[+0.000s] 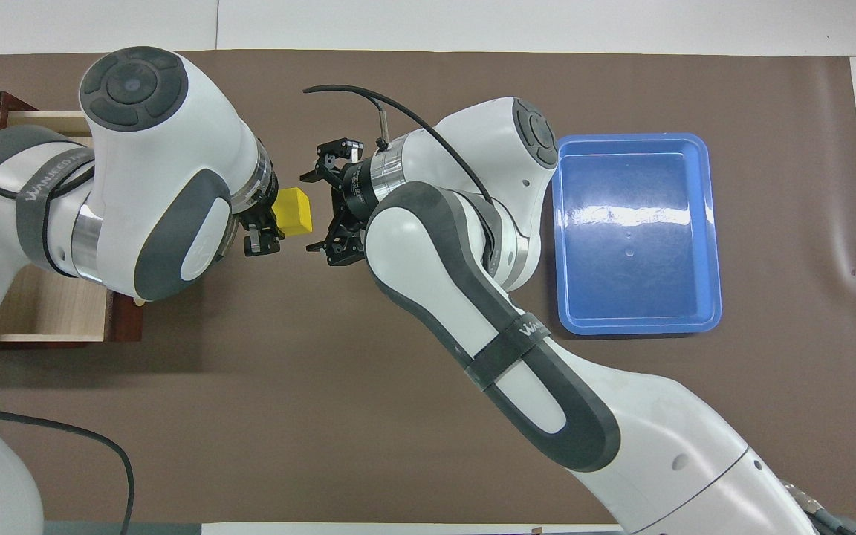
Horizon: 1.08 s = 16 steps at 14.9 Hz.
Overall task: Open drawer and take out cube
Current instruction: 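Close the right gripper on the yellow cube beside the left gripper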
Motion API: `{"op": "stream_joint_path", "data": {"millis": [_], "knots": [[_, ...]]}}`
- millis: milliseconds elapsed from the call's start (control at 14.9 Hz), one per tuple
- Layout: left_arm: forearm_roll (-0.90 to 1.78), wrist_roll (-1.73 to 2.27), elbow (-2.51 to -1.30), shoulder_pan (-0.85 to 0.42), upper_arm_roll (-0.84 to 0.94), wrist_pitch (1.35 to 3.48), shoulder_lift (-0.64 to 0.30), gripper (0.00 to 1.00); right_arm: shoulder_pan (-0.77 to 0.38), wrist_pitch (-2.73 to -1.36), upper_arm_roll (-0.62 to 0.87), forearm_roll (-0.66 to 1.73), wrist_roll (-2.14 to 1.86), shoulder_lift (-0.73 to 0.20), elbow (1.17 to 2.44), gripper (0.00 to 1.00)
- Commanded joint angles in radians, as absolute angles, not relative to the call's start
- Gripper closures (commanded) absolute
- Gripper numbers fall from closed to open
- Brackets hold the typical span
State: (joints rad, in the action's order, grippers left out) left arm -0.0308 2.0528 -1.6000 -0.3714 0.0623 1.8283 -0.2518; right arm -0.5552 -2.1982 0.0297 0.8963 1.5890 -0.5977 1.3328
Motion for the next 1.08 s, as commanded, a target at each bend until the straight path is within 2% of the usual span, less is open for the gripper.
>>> {"op": "stream_joint_path", "data": {"millis": [0,605,673,874,942,1009], "knots": [[-0.032,2.043,-1.634,-0.385,0.048,1.845,-0.222,1.00,-0.560,-2.195,0.031,0.867,1.628,-0.615,1.298,0.00],[-0.032,2.043,-1.634,-0.387,0.048,1.845,-0.222,1.00,-0.601,-2.230,0.029,0.861,1.655,-0.614,1.301,0.00],[-0.032,2.042,-1.634,-0.387,0.048,1.845,-0.222,1.00,-0.601,-2.230,0.029,0.861,1.655,-0.614,1.301,0.05],[-0.032,2.042,-1.634,-0.387,0.048,1.845,-0.222,1.00,-0.600,-2.230,0.029,0.861,1.655,-0.614,1.301,0.51],[-0.032,2.040,-1.634,-0.387,0.048,1.845,-0.222,1.00,-0.600,-2.230,0.028,0.861,1.655,-0.614,1.301,0.73],[-0.032,2.040,-1.634,-0.387,0.048,1.845,-0.222,1.00,-0.600,-2.230,0.028,0.850,1.652,-0.614,1.301,0.99]]}}
